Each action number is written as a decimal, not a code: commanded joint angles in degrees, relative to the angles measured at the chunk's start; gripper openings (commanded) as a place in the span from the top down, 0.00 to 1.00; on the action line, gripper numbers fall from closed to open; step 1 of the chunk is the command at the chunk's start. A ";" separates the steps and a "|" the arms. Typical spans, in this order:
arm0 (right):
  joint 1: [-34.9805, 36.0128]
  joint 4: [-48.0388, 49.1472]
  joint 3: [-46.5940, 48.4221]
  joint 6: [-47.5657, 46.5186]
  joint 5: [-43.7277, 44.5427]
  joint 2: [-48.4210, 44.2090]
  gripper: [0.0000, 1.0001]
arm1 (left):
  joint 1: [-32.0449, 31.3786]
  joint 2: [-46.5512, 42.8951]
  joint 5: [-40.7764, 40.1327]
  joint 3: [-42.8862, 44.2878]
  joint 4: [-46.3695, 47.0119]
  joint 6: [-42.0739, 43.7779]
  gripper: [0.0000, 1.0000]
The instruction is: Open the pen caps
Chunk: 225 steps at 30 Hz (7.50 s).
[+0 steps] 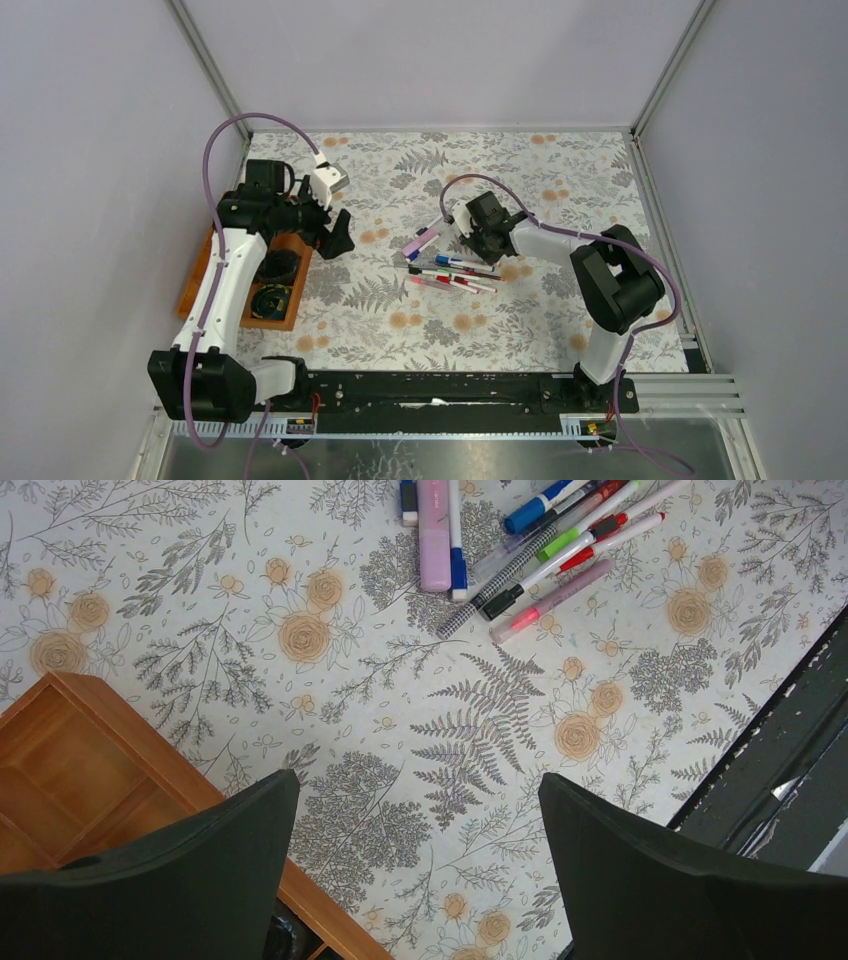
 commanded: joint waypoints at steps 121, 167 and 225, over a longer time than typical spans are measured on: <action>2.31 6.27 -1.07 14.46 -12.32 -9.09 0.53 | -3.18 12.15 5.19 1.14 -7.33 6.69 0.01; 9.27 0.52 12.97 8.46 -26.05 7.07 0.50 | -1.04 11.59 6.65 2.40 -14.91 13.93 0.01; 3.77 0.03 19.04 6.33 -20.63 10.40 0.64 | -0.99 11.98 8.06 4.42 -18.65 16.30 0.01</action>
